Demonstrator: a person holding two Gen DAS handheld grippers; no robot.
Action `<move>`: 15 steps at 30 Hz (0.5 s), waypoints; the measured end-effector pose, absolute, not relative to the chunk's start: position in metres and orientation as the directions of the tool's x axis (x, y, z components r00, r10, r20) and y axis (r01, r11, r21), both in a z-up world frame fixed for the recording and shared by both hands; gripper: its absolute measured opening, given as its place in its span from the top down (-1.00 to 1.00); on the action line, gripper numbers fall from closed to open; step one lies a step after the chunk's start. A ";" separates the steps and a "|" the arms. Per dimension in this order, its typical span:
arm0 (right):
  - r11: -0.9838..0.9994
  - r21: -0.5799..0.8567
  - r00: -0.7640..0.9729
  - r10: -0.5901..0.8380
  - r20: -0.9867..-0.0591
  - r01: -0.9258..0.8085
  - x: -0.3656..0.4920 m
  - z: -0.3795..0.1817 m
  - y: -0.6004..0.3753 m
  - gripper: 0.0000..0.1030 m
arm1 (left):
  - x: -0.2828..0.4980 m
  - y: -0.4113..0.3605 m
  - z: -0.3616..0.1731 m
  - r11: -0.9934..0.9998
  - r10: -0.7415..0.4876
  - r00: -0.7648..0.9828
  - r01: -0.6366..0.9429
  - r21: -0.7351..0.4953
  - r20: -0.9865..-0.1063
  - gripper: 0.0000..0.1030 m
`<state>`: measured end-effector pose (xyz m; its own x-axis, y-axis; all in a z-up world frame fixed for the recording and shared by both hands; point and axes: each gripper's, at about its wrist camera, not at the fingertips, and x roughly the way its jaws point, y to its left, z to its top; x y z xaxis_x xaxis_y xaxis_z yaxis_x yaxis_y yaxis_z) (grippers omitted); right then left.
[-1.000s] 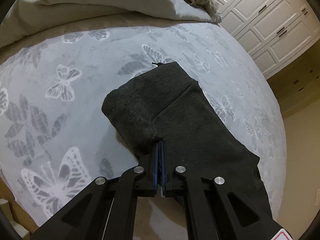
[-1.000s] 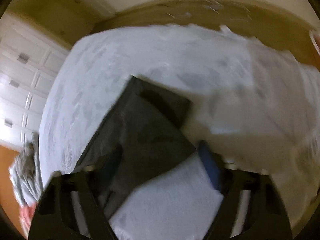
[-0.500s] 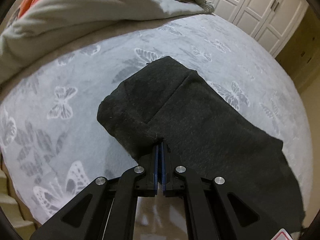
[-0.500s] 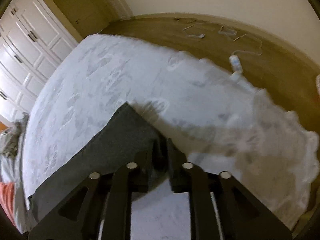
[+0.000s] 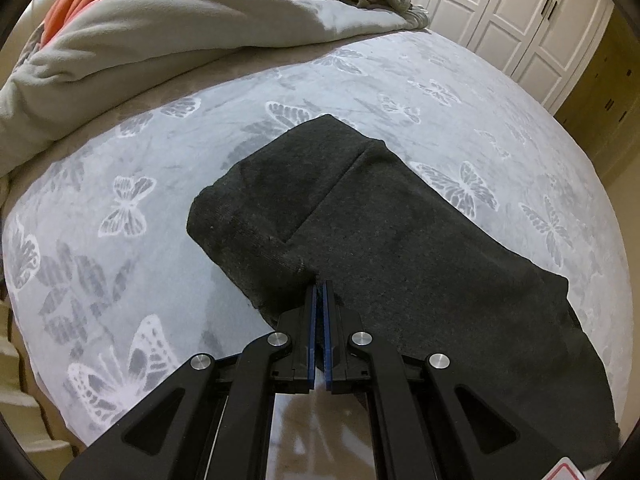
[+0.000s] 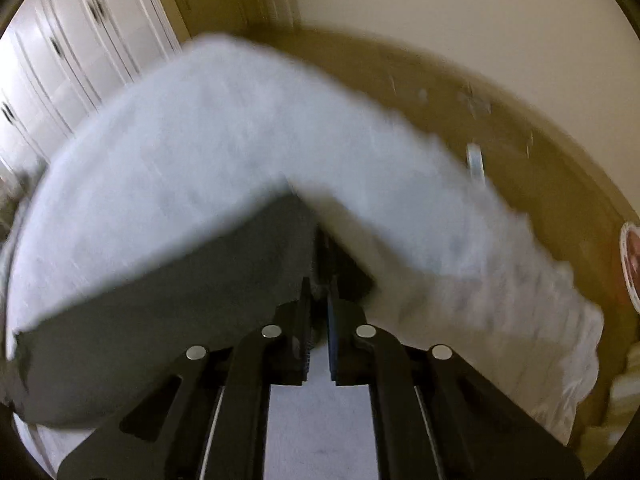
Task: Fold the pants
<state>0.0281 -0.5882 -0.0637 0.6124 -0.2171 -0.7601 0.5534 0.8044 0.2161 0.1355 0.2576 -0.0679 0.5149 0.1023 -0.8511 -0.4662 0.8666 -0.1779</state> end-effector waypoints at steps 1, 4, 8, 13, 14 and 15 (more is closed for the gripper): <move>0.811 0.229 0.657 -0.235 -0.717 0.539 0.024 -0.049 -0.585 0.90 | 0.136 0.258 -0.068 0.865 0.099 0.513 -0.469 -0.181 -0.853 0.98; 0.787 0.161 0.591 -0.294 -0.752 0.596 0.025 -0.067 -0.594 0.88 | 0.136 0.258 -0.071 0.867 0.086 0.506 -0.463 -0.186 -0.858 0.93; 0.792 0.064 0.497 -0.316 -0.808 0.607 0.032 -0.083 -0.587 0.82 | 0.132 0.258 -0.070 0.867 0.029 0.514 -0.440 -0.235 -0.857 0.41; 0.836 -0.070 0.585 -0.438 -0.683 0.544 0.027 -0.025 -0.524 0.16 | 0.112 0.242 -0.039 0.908 0.112 0.593 -0.388 -0.161 -0.798 0.41; 0.861 -0.057 0.611 -0.404 -0.681 0.506 0.028 -0.020 -0.510 0.18 | 0.109 0.239 -0.034 0.914 0.112 0.607 -0.374 -0.158 -0.786 0.39; 0.894 -0.023 0.640 -0.338 -0.690 0.448 0.030 -0.017 -0.492 0.24 | 0.105 0.232 -0.027 0.924 0.105 0.631 -0.347 -0.159 -0.768 0.28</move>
